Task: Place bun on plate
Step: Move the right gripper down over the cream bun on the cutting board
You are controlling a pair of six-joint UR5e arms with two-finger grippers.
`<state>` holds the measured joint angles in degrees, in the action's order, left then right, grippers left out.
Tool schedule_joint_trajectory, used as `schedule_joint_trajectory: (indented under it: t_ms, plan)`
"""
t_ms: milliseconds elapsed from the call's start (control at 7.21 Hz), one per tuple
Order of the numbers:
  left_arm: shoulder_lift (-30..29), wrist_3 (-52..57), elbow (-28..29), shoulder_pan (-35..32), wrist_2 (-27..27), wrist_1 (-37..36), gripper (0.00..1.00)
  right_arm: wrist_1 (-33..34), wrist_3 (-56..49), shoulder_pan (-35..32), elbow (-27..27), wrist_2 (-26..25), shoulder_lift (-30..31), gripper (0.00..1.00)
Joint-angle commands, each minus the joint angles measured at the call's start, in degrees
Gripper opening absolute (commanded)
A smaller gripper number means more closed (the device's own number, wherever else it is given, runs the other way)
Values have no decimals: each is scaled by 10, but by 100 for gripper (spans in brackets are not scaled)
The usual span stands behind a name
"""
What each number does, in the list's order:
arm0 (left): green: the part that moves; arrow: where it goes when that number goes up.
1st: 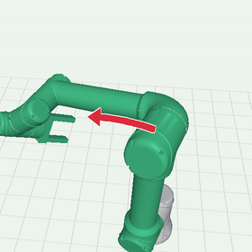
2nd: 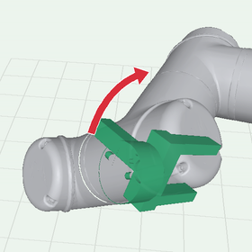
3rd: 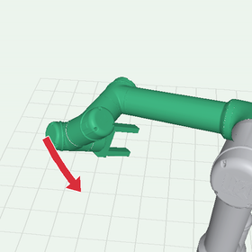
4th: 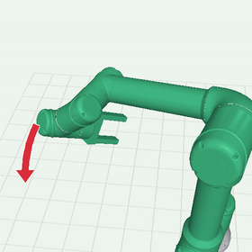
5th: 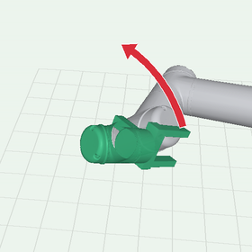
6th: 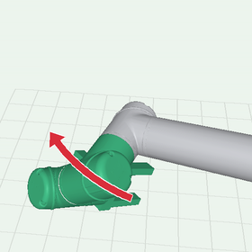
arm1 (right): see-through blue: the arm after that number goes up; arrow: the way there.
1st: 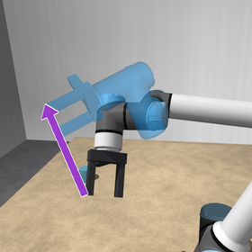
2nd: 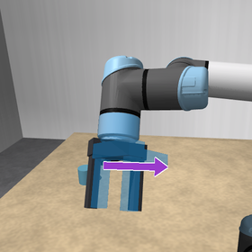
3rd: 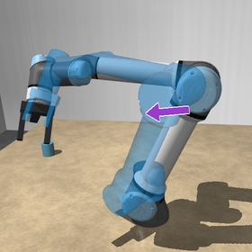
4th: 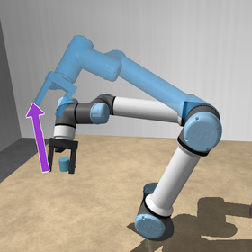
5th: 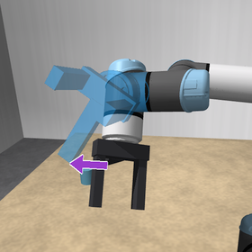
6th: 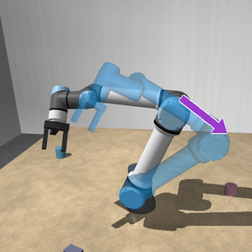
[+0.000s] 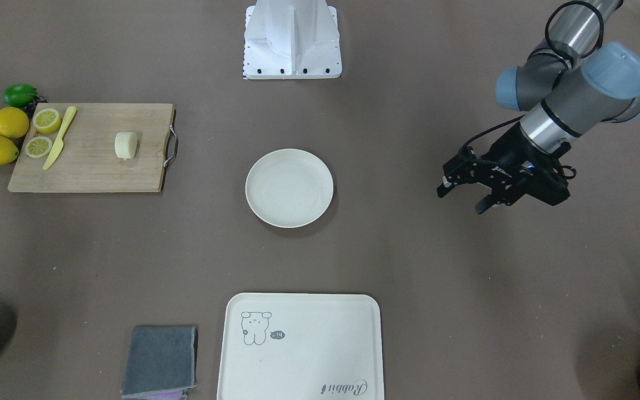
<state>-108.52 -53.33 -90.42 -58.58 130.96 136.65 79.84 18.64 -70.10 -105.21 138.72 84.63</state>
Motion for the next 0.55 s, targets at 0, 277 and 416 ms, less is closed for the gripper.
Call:
schedule_joint_trajectory:
  t_ms: [0,277,416]
  plan:
    - [15,86,29,-73,59,1,98,-1,23,44,2,-4,6,99]
    - [30,99,29,-91,61,5,98,-10,125,110,-14,-41,6,99]
    - [35,100,28,-98,61,5,98,-10,134,125,-17,-46,16,99]
